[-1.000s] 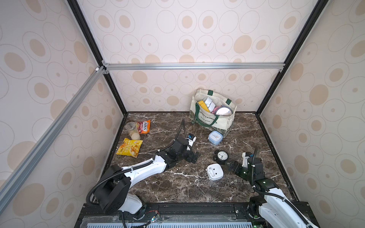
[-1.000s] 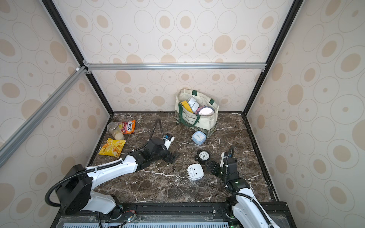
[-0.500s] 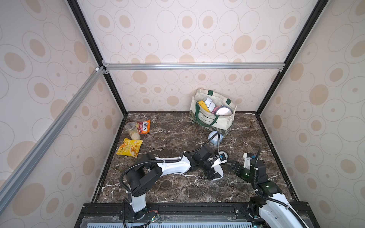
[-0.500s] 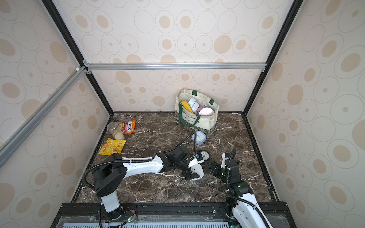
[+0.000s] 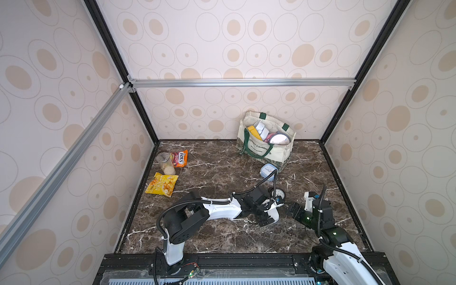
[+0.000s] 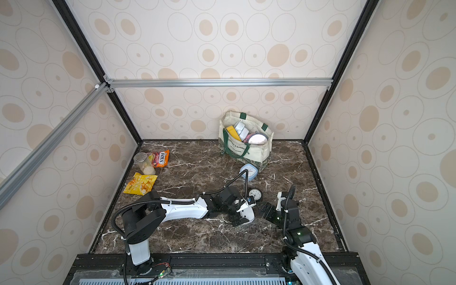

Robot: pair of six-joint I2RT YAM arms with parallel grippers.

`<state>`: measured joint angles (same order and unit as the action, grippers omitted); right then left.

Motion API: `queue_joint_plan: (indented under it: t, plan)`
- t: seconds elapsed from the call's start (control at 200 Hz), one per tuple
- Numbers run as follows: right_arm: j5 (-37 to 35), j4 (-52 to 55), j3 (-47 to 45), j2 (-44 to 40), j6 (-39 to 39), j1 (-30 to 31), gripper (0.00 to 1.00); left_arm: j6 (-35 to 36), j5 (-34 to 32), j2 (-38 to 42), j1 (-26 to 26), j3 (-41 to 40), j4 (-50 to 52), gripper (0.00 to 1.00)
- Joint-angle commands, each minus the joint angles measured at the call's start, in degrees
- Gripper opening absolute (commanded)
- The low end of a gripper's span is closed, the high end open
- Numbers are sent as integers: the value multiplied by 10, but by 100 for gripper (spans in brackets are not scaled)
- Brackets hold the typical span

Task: Put the alarm clock into the canvas bag
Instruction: Pick up the alarm from the center of the board.

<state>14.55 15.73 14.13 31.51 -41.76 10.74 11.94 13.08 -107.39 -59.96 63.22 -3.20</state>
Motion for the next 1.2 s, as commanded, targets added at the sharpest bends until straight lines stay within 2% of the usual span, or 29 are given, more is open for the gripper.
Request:
queue_joint_plan:
  t: [0.0,0.105,0.49,0.555,0.665,0.725,0.805,0.885,0.985,1.055,1.19]
  plan:
    - [7,-14,8,6,-4,-2,98,6,-7,-11,-4,-6,-11,98]
    - [6,-18,7,9,-4,-2,99,13,30,-15,-5,-7,3,98]
    - [8,-22,11,16,-4,-2,98,-4,7,-42,-5,7,9,98]
    - [4,-21,9,12,-4,-2,98,-8,7,-36,-5,-1,-5,94]
    - [0,-15,9,8,1,-2,98,-16,18,-12,-4,-26,-44,79]
    - [-3,-8,12,6,9,-2,98,-28,17,8,-4,-46,-77,72]
    - [6,-5,18,0,27,-2,97,-59,19,41,-4,-78,-124,69]
    - [22,-3,31,0,33,-2,97,-103,15,85,-3,-127,-216,67]
    - [63,-8,54,12,36,-2,95,-160,-1,144,-2,-238,-415,67]
    - [103,-20,74,29,39,3,93,-169,-14,162,-2,-298,-528,64]
    - [166,-1,132,84,54,24,89,-177,-30,167,-3,-339,-613,65]
